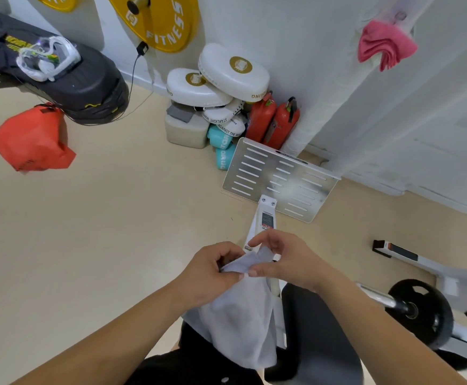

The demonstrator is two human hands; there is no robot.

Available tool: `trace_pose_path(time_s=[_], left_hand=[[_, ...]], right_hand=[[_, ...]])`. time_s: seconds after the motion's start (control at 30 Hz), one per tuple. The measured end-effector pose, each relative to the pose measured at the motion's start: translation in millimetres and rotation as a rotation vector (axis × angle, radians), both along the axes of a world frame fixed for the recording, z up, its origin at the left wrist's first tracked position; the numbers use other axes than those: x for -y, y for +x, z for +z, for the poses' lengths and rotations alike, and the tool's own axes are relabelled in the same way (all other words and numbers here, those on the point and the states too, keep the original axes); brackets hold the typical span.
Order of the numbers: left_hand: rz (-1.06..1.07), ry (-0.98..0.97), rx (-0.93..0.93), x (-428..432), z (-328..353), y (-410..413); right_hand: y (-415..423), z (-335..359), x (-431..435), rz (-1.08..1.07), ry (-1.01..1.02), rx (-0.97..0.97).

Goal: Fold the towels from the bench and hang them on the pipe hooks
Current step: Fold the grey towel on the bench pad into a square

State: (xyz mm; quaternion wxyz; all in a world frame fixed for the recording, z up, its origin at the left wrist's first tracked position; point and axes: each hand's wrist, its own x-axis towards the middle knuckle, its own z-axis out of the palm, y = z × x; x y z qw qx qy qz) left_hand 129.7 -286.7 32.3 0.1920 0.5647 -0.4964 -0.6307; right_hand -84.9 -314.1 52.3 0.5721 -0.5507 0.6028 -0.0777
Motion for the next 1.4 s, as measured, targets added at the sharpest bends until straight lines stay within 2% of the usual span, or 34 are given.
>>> trace_pose_path(time_s=[0.1,0.2,0.33,0.5,0.73,0.87,0.93,1.1,1.3,1.4], left_hand=[[0.016,-0.024,0.002,-5,6,-3],[0.032,-0.044,0.015,-13,9,-9],[0.046,-0.073,0.024,-21,11,-15],[0.016,-0.125,0.005,-25,15,-21],[-0.117,-0.181,-0.004,-37,25,-25],[-0.383,-0.26,0.191,-62,18,-23],[-0.446,-0.239,0.292,-76,11,-24],[-0.501,-0.222,0.445,-104,11,-38],[-0.437,-0.398,0.509,-110,66,-59],[-0.471,-0.563,0.515,-104,101,-67]], right_hand=[[-2,9,-14,-0.124,-0.077,0.048],[-3,13,-27,-0.195,-0.101,0.003],[-1,21,-45,-0.179,-0.081,0.006],[1,29,-57,-0.135,-0.158,-0.06],[-13,48,-80,-0.247,-0.221,-0.037],[-34,62,-94,-0.285,-0.196,-0.012],[-49,69,-103,-0.309,-0.191,0.018],[-105,86,-139,-0.375,-0.215,0.066],[-178,113,-188,-0.421,-0.235,0.055],[-203,128,-203,-0.427,-0.266,0.029]])
